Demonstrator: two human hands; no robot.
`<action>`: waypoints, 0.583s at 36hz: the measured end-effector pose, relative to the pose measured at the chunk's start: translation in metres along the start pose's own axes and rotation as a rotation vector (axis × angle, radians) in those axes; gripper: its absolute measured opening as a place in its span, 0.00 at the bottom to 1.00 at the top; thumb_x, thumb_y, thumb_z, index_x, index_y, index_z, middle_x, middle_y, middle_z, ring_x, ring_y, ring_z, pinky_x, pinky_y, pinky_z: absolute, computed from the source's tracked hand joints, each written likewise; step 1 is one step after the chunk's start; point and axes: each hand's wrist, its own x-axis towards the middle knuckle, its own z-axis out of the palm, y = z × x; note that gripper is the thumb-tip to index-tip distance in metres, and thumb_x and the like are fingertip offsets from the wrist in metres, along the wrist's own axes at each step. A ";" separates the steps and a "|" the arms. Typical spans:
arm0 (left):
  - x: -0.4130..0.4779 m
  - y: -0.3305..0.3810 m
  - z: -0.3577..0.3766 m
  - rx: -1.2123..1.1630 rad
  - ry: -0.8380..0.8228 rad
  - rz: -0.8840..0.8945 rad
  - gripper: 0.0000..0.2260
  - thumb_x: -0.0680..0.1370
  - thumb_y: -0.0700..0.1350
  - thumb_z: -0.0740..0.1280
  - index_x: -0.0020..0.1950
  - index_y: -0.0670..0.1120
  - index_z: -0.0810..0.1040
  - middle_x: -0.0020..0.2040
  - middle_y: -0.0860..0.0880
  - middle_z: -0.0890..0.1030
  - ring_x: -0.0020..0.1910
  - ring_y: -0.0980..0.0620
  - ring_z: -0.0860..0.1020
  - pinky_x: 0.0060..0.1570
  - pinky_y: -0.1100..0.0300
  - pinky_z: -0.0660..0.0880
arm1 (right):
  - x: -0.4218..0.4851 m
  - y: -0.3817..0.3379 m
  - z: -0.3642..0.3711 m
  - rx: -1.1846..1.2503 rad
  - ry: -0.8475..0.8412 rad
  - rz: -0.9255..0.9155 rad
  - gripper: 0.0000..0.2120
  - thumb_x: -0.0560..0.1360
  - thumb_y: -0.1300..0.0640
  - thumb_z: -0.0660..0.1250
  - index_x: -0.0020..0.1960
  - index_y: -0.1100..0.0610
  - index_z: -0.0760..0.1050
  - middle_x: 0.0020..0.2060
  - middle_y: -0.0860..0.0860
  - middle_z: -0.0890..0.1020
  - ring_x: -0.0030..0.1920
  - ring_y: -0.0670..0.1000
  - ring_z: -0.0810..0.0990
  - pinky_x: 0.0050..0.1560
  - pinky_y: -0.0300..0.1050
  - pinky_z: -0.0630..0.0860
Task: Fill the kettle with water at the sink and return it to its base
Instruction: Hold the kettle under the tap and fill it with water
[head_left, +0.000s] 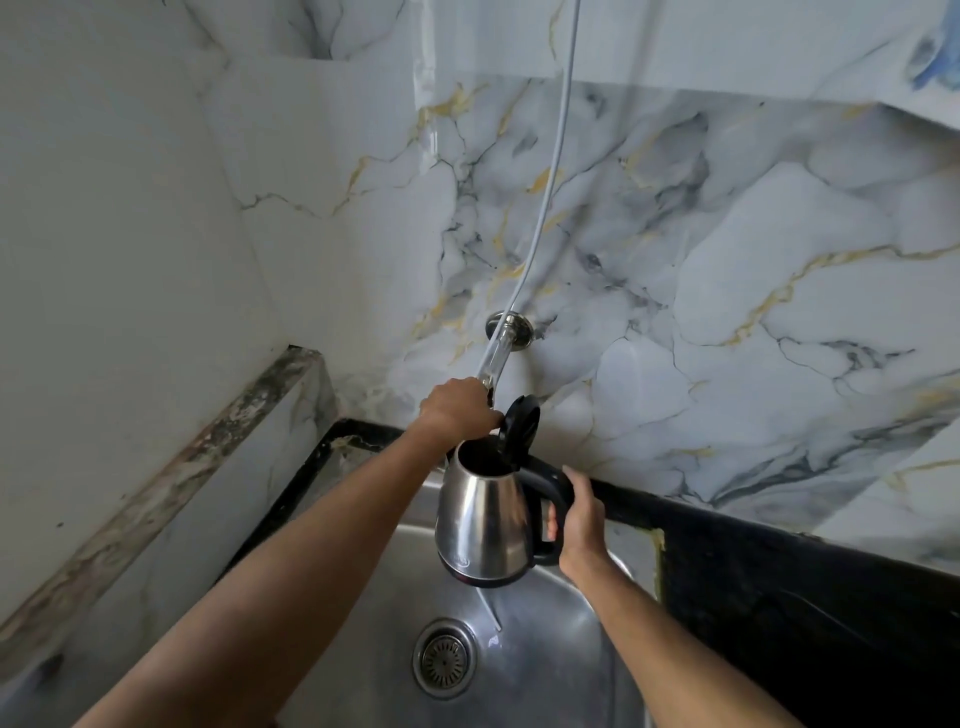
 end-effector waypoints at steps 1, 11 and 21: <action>0.000 -0.001 0.000 -0.022 -0.018 -0.004 0.10 0.74 0.51 0.67 0.38 0.47 0.70 0.33 0.50 0.72 0.39 0.44 0.74 0.41 0.55 0.70 | 0.000 0.000 0.000 0.001 -0.003 -0.002 0.20 0.71 0.45 0.68 0.28 0.58 0.77 0.25 0.56 0.74 0.25 0.53 0.71 0.30 0.46 0.67; 0.002 -0.016 -0.006 -0.208 -0.137 0.057 0.10 0.74 0.50 0.68 0.46 0.44 0.80 0.48 0.43 0.82 0.46 0.43 0.79 0.43 0.56 0.72 | -0.004 -0.005 0.001 -0.008 -0.041 -0.002 0.22 0.75 0.46 0.65 0.29 0.59 0.75 0.20 0.52 0.70 0.19 0.50 0.67 0.22 0.40 0.63; -0.009 -0.048 -0.013 -1.031 -0.186 -0.054 0.36 0.76 0.73 0.49 0.58 0.46 0.82 0.55 0.45 0.85 0.55 0.45 0.82 0.51 0.51 0.78 | -0.007 -0.011 0.004 0.005 -0.033 -0.004 0.23 0.76 0.47 0.64 0.28 0.60 0.73 0.17 0.52 0.69 0.17 0.50 0.65 0.19 0.39 0.61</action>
